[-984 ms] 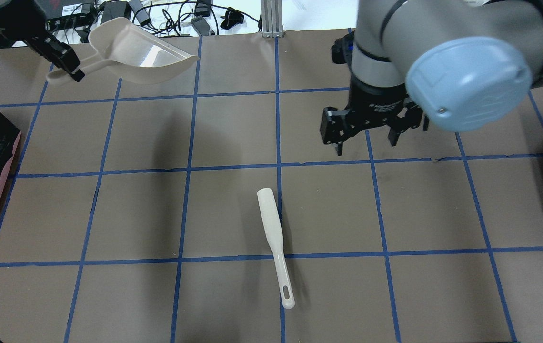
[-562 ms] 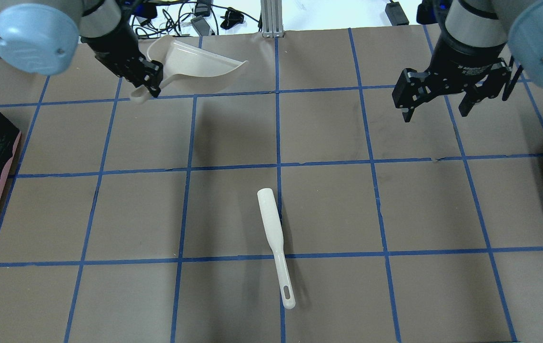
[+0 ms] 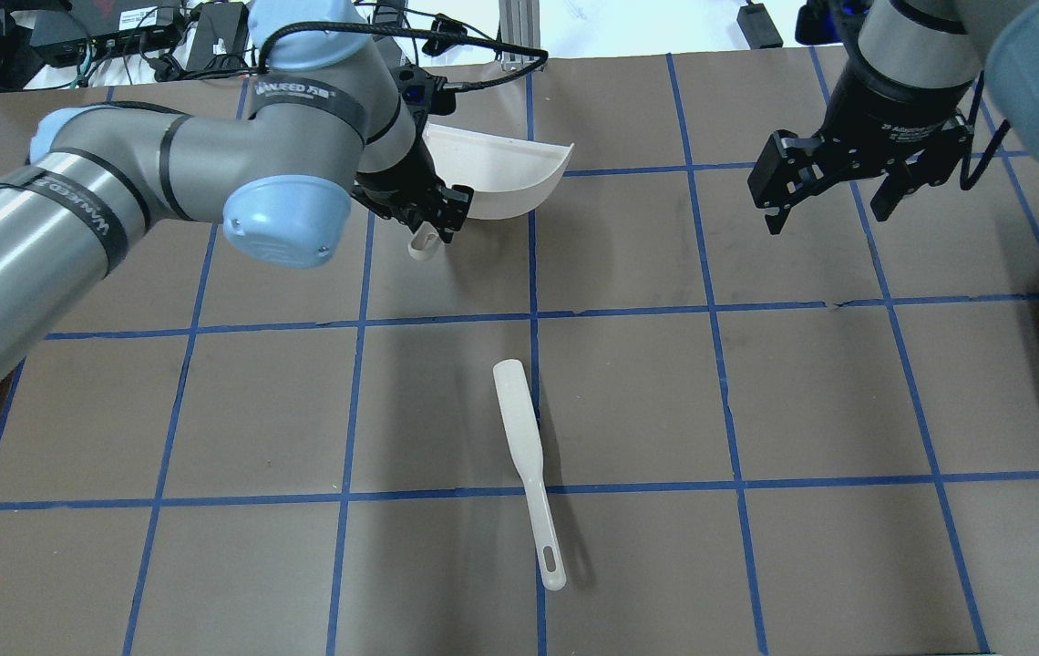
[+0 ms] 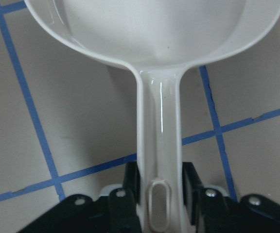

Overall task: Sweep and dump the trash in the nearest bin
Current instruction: 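Lower the dustpan onto the table with left gripper and open it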

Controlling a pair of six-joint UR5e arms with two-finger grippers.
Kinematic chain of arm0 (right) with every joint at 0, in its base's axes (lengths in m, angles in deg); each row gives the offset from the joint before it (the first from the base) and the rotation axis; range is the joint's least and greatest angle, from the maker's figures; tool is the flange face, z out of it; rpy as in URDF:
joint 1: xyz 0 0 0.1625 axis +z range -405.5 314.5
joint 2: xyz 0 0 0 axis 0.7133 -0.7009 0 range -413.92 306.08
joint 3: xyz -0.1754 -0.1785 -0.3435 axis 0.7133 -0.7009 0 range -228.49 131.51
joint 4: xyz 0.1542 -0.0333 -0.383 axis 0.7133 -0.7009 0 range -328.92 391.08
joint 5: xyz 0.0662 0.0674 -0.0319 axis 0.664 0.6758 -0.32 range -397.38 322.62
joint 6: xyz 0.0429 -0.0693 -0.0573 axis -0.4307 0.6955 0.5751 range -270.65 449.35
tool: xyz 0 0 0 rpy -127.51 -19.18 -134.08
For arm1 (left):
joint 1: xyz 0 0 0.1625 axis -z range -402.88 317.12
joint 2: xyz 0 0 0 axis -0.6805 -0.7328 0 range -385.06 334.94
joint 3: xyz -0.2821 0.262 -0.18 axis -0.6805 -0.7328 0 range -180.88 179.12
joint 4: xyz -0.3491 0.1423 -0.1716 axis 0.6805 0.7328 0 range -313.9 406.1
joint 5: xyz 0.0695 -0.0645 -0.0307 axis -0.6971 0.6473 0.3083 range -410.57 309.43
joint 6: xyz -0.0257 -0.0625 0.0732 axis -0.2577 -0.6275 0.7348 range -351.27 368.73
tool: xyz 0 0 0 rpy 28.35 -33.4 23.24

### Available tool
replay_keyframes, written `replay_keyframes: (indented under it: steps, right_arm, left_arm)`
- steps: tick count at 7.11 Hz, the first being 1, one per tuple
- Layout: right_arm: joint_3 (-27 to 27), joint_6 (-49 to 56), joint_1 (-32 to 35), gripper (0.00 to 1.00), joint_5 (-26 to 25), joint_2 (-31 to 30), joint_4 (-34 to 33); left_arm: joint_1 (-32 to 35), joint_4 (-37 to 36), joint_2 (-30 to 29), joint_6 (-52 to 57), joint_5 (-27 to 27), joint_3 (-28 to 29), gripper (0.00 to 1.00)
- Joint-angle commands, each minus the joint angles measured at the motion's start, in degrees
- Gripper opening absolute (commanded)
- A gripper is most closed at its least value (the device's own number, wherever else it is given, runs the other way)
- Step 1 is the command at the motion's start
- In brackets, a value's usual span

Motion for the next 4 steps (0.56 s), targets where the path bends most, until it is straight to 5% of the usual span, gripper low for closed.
replay_keyframes:
  steps: [1,4]
  right_arm:
    - [0.0,-5.4,5.7,1.00,1.0,0.5,-0.3]
    - [0.2,-3.4,5.8,1.00,0.1,0.6,-0.9]
  left_arm:
    - [4.5,-4.7,-2.5,-7.0,0.1,-0.8,0.00]
    - [6.5,-5.4,-4.8,-8.4,0.0,-0.8,0.00]
